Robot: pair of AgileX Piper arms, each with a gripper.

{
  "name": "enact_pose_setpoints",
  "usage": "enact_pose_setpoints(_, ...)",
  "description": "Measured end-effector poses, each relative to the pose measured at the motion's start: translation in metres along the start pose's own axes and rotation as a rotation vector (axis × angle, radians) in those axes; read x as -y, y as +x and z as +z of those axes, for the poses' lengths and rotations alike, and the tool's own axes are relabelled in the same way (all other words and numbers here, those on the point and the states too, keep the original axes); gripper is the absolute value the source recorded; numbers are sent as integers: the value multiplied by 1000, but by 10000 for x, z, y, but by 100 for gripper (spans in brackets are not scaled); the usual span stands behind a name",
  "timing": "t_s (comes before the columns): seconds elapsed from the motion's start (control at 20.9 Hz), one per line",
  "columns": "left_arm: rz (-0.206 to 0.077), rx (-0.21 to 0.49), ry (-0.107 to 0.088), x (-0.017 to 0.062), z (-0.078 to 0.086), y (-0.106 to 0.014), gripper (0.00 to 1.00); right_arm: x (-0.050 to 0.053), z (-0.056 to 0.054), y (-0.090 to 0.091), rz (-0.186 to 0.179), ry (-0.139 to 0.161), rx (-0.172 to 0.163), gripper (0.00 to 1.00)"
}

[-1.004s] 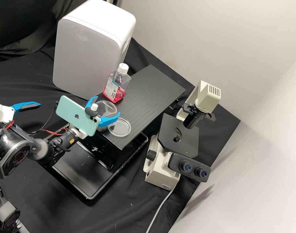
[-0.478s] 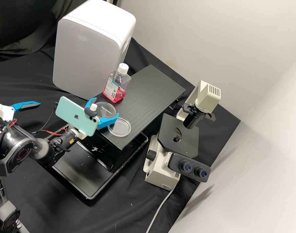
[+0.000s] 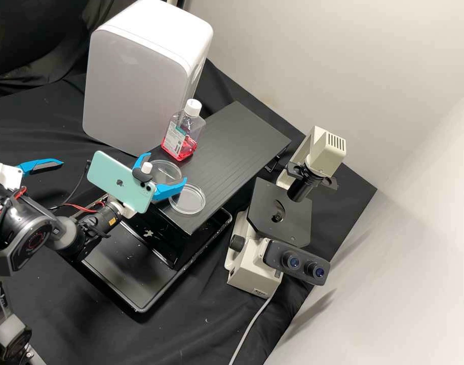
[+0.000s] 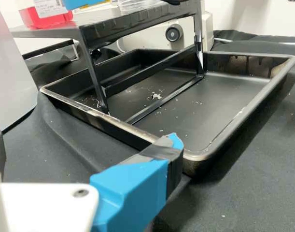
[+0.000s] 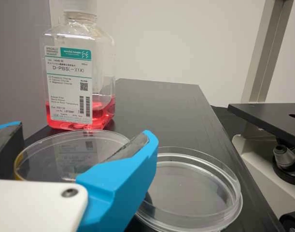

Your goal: Remove the lid from the petri dish

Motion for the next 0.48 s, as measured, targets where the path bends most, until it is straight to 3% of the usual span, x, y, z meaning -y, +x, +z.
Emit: enact_pose_setpoints(0.48,0,2,6,1,4,-1,100,1,1,0,-2,-2,1,100)
